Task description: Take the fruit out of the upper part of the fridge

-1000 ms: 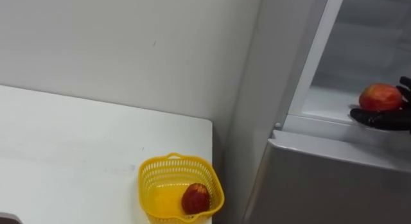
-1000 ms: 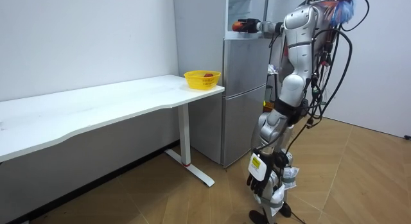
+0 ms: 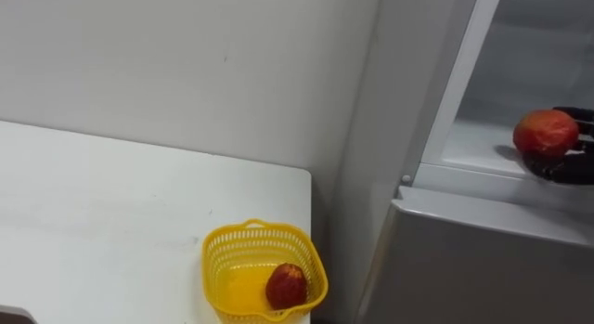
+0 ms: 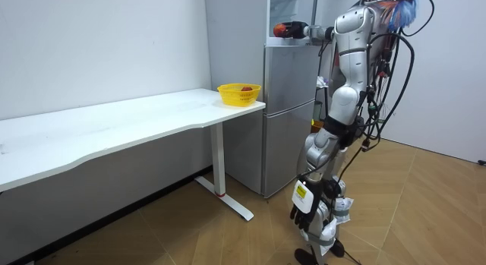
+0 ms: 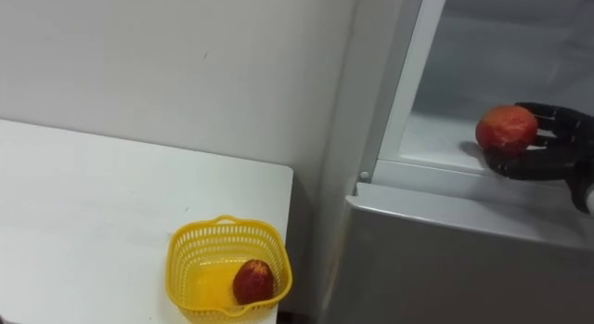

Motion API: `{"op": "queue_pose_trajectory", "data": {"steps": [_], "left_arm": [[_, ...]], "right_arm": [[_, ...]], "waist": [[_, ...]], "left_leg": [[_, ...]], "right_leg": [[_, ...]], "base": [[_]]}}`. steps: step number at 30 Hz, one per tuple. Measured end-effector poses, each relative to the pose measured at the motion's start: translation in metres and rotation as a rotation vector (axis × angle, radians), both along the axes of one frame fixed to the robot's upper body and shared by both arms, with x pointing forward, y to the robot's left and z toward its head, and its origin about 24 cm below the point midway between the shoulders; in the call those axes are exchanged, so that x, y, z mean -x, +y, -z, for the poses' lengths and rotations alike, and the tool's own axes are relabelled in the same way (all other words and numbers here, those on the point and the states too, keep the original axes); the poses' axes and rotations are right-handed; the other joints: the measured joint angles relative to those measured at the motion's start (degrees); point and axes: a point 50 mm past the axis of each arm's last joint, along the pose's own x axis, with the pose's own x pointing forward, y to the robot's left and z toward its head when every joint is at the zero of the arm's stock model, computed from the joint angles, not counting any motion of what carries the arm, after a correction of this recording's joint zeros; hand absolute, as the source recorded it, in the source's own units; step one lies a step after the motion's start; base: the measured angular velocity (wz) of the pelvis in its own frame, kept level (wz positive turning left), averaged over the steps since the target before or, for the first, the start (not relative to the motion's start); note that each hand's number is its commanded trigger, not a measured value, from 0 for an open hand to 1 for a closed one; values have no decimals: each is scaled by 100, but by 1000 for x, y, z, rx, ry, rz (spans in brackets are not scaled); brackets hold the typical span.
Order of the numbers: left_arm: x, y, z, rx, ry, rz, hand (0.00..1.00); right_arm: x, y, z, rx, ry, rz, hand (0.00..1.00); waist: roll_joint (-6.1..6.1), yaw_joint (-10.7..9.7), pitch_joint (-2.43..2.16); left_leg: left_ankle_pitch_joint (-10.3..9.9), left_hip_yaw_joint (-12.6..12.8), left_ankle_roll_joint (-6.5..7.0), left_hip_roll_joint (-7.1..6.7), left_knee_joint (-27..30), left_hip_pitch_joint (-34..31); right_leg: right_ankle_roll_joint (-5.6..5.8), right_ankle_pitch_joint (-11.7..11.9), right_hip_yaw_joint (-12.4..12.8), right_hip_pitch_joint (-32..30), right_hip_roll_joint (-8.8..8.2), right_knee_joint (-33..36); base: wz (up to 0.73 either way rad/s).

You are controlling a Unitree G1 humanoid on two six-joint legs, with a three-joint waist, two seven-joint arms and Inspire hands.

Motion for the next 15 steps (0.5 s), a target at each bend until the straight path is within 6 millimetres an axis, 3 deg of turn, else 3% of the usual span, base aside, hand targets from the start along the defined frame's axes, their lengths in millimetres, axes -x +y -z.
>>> {"op": "queue_pose_trajectory", "data": {"steps": [15], "left_arm": [[-8, 1, 0, -2, -19, 2, 0]], "right_arm": [[-1, 1, -2, 6, 0, -19, 100]], "waist": [[-3, 111, 3]], "left_leg": [[2, -43, -7, -2, -1, -28]], "right_leg": [[1, -1, -7, -18, 5, -4]], "base": [[1]]}}
